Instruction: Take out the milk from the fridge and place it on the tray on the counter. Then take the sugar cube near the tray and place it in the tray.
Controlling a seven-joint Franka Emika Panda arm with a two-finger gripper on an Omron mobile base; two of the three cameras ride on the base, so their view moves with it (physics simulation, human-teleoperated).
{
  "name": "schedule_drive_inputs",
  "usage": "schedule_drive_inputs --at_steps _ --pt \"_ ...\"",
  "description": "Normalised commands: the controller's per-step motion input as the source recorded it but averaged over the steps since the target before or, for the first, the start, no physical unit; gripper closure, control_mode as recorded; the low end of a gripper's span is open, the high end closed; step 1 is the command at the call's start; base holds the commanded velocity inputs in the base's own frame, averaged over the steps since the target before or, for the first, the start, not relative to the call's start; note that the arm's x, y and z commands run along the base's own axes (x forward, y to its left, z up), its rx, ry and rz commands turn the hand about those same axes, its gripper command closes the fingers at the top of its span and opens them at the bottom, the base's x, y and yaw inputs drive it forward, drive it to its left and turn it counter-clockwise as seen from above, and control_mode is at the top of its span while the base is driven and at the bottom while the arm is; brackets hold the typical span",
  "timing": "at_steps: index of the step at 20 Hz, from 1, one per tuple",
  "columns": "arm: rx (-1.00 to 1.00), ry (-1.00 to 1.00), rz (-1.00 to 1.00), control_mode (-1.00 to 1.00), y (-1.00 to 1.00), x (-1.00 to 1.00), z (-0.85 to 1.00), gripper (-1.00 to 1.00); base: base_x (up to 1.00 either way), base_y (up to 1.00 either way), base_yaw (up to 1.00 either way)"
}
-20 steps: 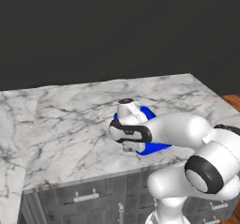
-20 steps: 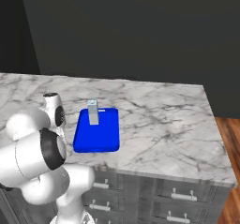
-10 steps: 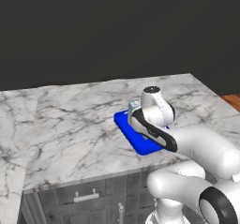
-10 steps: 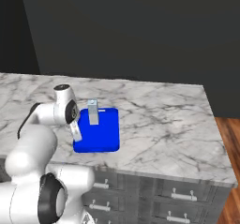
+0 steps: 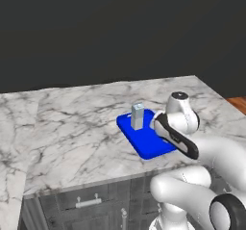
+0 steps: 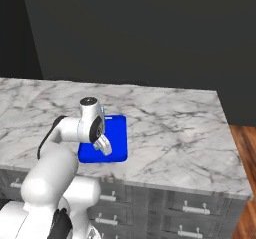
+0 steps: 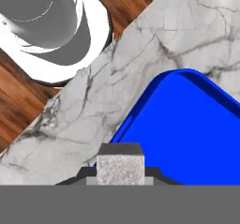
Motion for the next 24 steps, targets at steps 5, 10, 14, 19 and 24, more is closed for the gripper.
schedule_drive_inputs --at_steps 5,10,14,19,24 --pt "0.0 0.0 0.27 -1.0 -0.33 0.4 0.0 1.0 0.0 0.0 0.0" --pt "0.0 0.0 0.21 -1.0 -0.06 0.46 0.0 1.0 0.0 0.0 0.0" --pt "0.0 0.0 0.1 -1.0 0.0 0.42 -0.05 1.0 0.0 0.0 0.0" --pt "-0.01 0.0 0.07 -1.0 0.0 0.24 -0.11 1.0 0.0 0.0 0.0" --pt "-0.05 0.0 0.02 -1.0 0.0 0.01 -0.21 1.0 0.0 0.0 0.0"
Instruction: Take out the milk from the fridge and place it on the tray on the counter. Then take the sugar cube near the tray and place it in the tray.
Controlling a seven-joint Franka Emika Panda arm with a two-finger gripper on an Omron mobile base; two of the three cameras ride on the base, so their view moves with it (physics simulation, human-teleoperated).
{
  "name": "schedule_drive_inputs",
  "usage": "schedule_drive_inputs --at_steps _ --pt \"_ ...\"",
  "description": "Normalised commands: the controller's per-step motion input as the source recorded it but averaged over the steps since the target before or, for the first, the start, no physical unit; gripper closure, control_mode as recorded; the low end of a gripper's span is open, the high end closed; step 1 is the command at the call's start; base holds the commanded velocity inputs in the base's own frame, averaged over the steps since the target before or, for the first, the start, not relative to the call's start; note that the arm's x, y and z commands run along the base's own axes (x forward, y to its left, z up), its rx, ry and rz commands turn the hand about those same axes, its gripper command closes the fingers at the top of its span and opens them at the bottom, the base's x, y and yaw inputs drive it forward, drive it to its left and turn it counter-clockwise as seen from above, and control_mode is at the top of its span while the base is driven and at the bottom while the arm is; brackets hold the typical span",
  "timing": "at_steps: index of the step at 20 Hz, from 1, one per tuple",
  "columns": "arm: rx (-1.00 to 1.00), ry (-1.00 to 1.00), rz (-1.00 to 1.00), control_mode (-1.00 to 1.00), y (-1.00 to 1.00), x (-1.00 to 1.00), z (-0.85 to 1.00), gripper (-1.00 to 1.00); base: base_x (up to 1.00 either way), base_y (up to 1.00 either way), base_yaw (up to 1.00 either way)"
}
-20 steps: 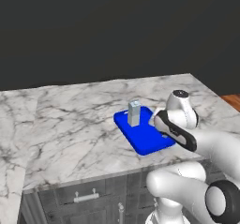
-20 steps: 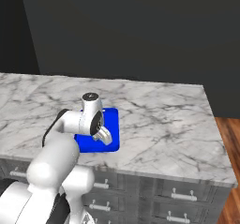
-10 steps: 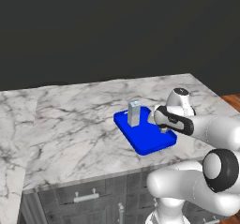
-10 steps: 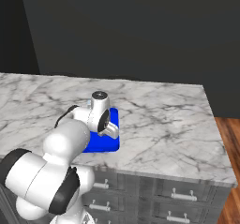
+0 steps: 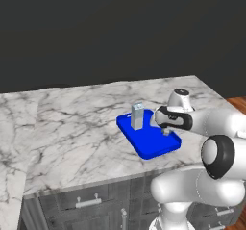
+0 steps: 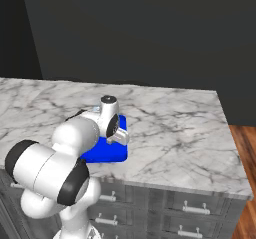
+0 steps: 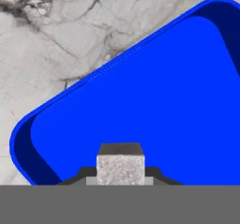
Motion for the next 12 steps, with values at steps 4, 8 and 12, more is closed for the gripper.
schedule_drive_inputs --at_steps 4,8,12 --pt "-0.07 0.0 0.01 -1.0 0.0 0.0 -0.24 1.0 0.0 0.0 0.0" --pt "-0.07 0.0 0.02 -1.0 0.03 0.0 -0.23 1.0 0.0 0.0 0.0" --pt "-0.06 0.0 0.04 -1.0 0.01 0.0 -0.15 1.0 0.0 0.0 0.0"
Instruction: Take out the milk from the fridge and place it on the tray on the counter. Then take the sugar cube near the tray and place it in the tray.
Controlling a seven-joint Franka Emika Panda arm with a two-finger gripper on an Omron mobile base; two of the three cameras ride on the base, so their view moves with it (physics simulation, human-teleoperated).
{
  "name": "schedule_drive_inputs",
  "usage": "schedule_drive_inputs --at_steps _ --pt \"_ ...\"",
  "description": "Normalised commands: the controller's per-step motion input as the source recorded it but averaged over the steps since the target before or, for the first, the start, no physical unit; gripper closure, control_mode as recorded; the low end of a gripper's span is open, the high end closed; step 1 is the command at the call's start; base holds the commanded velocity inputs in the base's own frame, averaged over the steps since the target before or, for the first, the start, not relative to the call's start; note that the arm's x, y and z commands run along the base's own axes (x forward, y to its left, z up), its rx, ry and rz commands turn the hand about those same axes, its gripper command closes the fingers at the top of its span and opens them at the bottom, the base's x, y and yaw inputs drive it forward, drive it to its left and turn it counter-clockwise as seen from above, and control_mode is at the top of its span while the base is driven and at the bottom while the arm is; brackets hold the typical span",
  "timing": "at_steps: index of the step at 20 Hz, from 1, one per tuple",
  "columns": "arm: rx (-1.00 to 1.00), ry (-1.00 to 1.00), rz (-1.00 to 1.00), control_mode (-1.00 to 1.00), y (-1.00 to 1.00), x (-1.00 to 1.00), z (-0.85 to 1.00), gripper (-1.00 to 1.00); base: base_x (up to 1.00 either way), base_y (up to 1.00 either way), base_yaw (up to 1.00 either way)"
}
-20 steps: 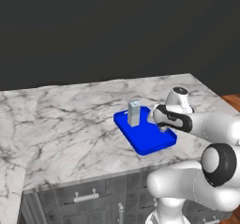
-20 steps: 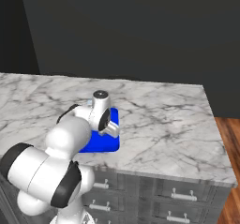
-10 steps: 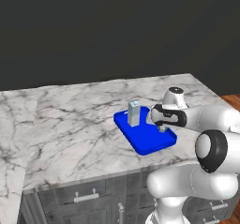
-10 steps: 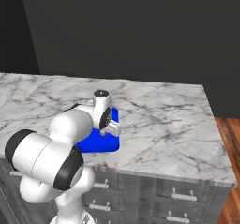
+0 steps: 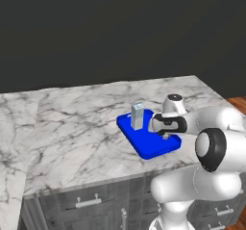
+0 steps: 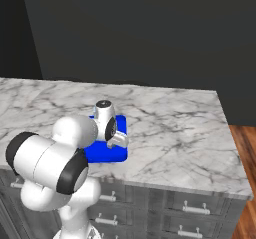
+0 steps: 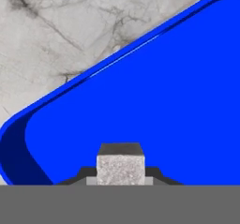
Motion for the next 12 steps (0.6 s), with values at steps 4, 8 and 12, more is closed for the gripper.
schedule_drive_inputs --at_steps 4,8,12 --pt "-0.02 0.0 0.03 -1.0 0.0 0.0 -0.04 1.0 0.0 0.0 0.0" --pt "0.0 0.0 0.06 -1.0 0.0 0.0 -0.1 1.0 0.0 0.0 0.0" --pt "0.0 0.0 0.07 -1.0 0.0 0.0 -0.19 1.0 0.0 0.0 0.0"
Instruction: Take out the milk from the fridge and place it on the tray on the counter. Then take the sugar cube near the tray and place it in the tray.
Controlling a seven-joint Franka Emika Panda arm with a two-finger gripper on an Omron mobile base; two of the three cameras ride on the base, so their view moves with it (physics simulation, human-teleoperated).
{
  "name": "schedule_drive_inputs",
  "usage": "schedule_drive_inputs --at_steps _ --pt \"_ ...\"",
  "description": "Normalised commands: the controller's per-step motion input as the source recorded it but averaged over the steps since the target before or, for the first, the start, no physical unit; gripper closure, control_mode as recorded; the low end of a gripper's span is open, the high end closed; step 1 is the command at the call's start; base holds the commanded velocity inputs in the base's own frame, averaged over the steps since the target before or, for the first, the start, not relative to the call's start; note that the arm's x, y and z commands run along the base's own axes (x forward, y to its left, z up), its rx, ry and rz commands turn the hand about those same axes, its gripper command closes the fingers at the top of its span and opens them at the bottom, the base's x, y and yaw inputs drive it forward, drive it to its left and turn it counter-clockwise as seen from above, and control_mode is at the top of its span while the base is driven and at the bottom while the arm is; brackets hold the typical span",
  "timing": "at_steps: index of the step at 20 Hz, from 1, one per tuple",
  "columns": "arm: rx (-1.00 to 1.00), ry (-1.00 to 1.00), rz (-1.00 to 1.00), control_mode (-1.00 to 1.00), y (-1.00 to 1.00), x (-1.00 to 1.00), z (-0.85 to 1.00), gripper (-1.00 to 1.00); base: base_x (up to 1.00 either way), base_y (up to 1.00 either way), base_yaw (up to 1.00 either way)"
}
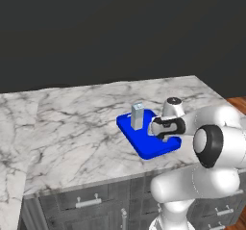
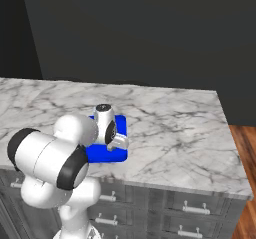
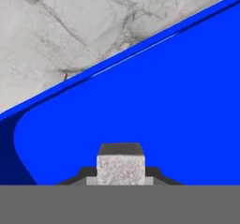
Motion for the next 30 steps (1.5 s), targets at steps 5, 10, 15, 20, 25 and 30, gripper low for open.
schedule_drive_inputs --at_steps 5,10,15,20,25,30 --pt "0.0 0.0 0.06 -1.0 0.0 0.11 -0.26 1.0 0.0 0.0 0.0" --pt "-0.03 0.0 0.03 -1.0 0.11 0.28 -0.35 -1.0 0.0 0.0 0.0" --pt "0.0 0.0 0.0 -1.0 0.0 0.02 0.02 -1.0 0.0 0.0 0.0" --pt "0.0 -0.02 0.03 -1.0 0.0 -0.01 0.31 -1.0 0.0 0.0 0.0" --pt "0.01 -0.08 0.0 -1.0 -0.01 -0.18 0.68 -1.0 0.0 0.0 0.0" --pt "0.0 -0.01 0.0 -1.0 -0.11 -0.33 0.89 -1.0 0.0 0.0 0.0"
